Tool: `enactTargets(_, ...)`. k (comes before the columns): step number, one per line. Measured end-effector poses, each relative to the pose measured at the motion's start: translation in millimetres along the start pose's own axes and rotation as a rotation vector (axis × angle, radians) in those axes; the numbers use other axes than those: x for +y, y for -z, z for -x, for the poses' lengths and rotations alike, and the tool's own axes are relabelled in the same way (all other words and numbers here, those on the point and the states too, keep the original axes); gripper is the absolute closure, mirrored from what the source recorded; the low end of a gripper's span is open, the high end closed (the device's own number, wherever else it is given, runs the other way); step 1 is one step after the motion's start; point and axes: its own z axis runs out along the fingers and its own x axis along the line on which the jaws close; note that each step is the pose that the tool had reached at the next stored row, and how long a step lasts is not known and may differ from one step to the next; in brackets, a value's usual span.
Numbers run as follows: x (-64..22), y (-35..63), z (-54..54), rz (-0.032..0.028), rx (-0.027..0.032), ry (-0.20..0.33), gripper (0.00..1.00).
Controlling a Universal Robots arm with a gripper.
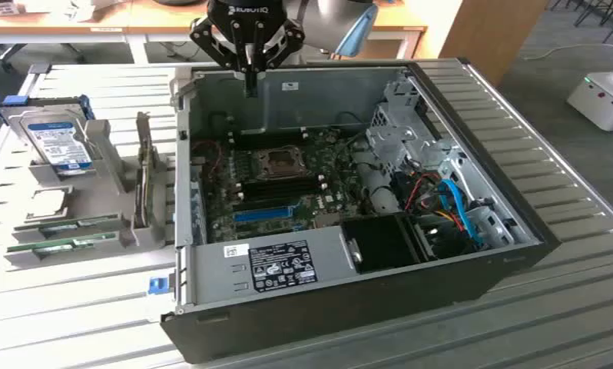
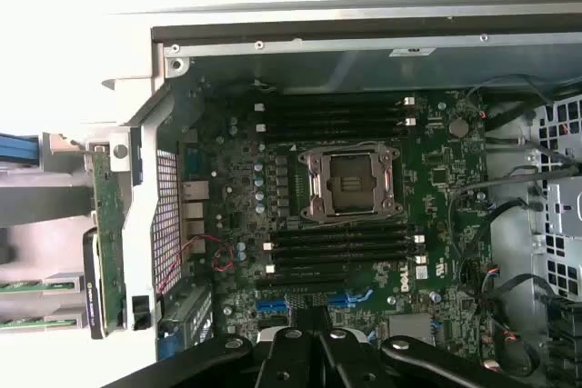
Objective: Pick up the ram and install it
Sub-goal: 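Reach for the ram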
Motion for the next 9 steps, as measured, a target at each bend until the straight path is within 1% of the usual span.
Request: enactTargets(9,-0.2,0.0,-2.1,0.0000,0.0002,0.000,0.89)
